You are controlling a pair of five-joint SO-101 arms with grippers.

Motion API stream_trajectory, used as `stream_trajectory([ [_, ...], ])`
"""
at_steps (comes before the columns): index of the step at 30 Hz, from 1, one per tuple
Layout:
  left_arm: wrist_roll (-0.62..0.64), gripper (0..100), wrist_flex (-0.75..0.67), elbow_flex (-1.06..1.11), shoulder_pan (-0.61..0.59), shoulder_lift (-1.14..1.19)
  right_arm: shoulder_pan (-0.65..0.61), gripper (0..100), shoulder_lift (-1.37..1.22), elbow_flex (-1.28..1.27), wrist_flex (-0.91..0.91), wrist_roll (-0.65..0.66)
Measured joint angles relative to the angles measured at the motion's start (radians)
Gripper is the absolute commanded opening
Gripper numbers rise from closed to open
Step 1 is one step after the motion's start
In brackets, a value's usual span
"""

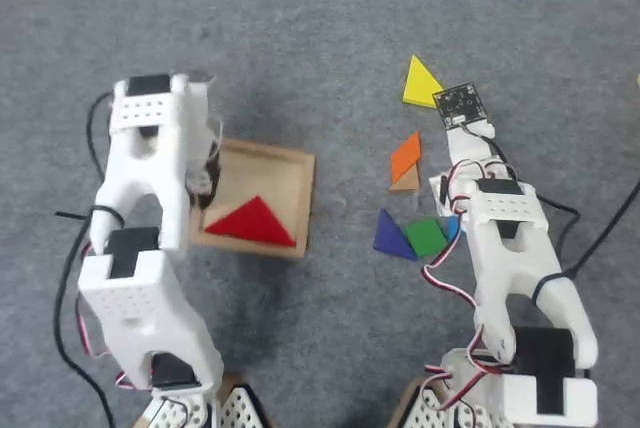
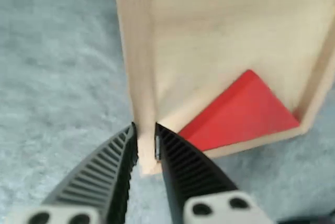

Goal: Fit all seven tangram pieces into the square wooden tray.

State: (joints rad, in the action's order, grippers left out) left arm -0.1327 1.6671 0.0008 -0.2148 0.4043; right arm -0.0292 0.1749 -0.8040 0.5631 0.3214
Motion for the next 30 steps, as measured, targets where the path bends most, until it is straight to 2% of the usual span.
stream_trajectory([
  [3, -0.046, 22, -0.002, 0.069, 0.0, 0.0, -0.006, 19.8, 0.0, 0.0, 0.0, 0.0],
  [13, -0.087, 22, -0.031, -0.041, -0.086, -0.166, -0.025, 20.0, 0.0, 0.0, 0.0, 0.0],
  [18, 0.014, 22, -0.157, -0.043, -0.186, -0.275, -0.028, 20.2, 0.0, 0.052, 0.008, 0.005],
  [23, 0.054, 22, -0.351, 0.137, -0.232, -0.284, -0.055, 20.2, -0.046, 0.273, 0.144, 0.061],
  [30, 0.109, 22, -0.529, 0.301, -0.247, -0.284, -0.064, 22.7, -0.4, 0.758, 0.261, 0.232],
])
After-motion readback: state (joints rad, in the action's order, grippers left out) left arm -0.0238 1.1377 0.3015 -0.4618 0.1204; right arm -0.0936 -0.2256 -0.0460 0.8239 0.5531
